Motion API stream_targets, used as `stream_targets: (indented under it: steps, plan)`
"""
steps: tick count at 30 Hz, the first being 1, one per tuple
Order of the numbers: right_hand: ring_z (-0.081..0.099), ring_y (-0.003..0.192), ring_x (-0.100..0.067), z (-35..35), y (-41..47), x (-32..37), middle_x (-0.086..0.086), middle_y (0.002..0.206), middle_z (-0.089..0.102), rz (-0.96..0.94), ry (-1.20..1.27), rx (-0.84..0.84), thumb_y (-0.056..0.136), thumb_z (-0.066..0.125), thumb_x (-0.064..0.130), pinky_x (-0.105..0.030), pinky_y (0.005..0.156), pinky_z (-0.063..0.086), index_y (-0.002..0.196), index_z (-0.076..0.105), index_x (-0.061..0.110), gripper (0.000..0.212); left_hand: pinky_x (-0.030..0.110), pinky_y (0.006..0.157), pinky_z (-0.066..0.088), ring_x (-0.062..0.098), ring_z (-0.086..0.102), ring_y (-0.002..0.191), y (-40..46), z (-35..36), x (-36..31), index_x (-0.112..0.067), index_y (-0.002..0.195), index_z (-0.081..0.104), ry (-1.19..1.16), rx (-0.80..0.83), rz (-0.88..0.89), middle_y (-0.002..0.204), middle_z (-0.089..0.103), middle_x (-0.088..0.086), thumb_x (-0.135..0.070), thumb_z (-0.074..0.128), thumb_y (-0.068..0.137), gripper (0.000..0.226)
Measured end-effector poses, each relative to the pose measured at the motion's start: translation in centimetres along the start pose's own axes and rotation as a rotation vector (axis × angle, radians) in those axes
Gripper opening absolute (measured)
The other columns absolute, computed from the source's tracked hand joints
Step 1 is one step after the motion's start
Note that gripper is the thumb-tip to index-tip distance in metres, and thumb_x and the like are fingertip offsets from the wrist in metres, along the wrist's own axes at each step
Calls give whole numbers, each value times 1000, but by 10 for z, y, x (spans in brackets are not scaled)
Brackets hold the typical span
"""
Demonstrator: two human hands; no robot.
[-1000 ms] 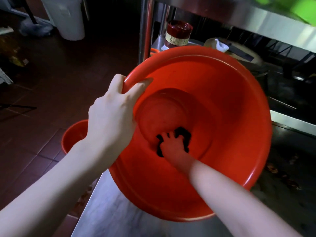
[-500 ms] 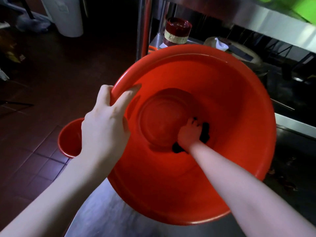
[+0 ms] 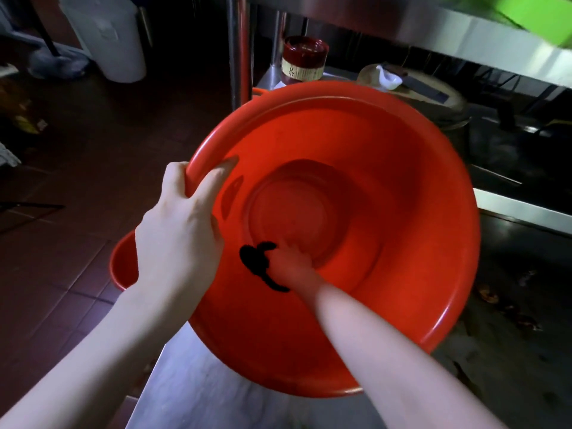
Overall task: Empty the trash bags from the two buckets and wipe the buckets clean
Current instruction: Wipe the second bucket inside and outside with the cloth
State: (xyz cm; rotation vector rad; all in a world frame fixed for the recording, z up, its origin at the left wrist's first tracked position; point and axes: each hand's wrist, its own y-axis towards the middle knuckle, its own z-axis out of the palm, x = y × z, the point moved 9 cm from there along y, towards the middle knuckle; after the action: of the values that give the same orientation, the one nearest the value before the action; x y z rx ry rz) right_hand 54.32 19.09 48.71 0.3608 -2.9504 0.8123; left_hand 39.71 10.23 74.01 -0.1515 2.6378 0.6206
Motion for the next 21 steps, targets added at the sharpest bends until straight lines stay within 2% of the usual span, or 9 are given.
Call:
stream_targets:
  steps: [3,7,10,13,17,19,21]
  plan:
    - [24,139,-37,-8,-17,-41,-8,152,29,73,-254,24,98,37,20,-55,109,23,138,50,25,42,32,55,34,25,38,59,-6,-1,1,-43,139,45,-17,7,-6,118,45,9,1,58,78,76]
    - [22,139,-32,-46,-28,-77,-8,152,30,110,-585,-190,98,38,20,-53,111,21,134,55,21,39,31,51,34,23,36,54,-14,-2,1,-39,138,49,-60,9,-12,118,46,9,-1,57,76,73]
    - [22,140,-32,-73,-22,-83,-9,153,27,117,-639,-302,98,39,19,-49,108,26,131,57,18,38,29,50,33,23,36,54,-14,-1,0,-36,136,52,-90,12,-8,118,47,9,-2,55,75,70]
    - [27,137,-36,-99,-16,-81,-10,149,31,193,-539,-415,97,39,16,-47,104,31,131,56,14,38,30,48,38,28,45,53,-12,1,2,-32,135,54,-104,21,14,118,48,10,-2,52,75,67]
    - [34,129,-43,-136,6,-57,-14,149,26,237,-222,-557,100,31,13,-50,98,38,147,32,15,47,36,46,47,34,52,57,-8,2,13,-31,135,55,-86,-5,5,115,49,11,5,58,73,72]
    - [31,130,-43,-143,23,-50,-13,152,24,242,-48,-569,100,32,13,-51,101,35,147,33,20,48,36,47,48,34,53,57,-6,2,16,-32,135,55,-74,-17,-9,114,49,11,9,61,71,76]
    - [35,127,-43,-134,33,-38,-12,149,31,159,-35,-605,96,42,16,-51,98,38,145,38,23,50,37,48,48,34,53,58,-5,2,17,-32,135,55,-73,-21,-28,113,49,11,10,61,70,78]
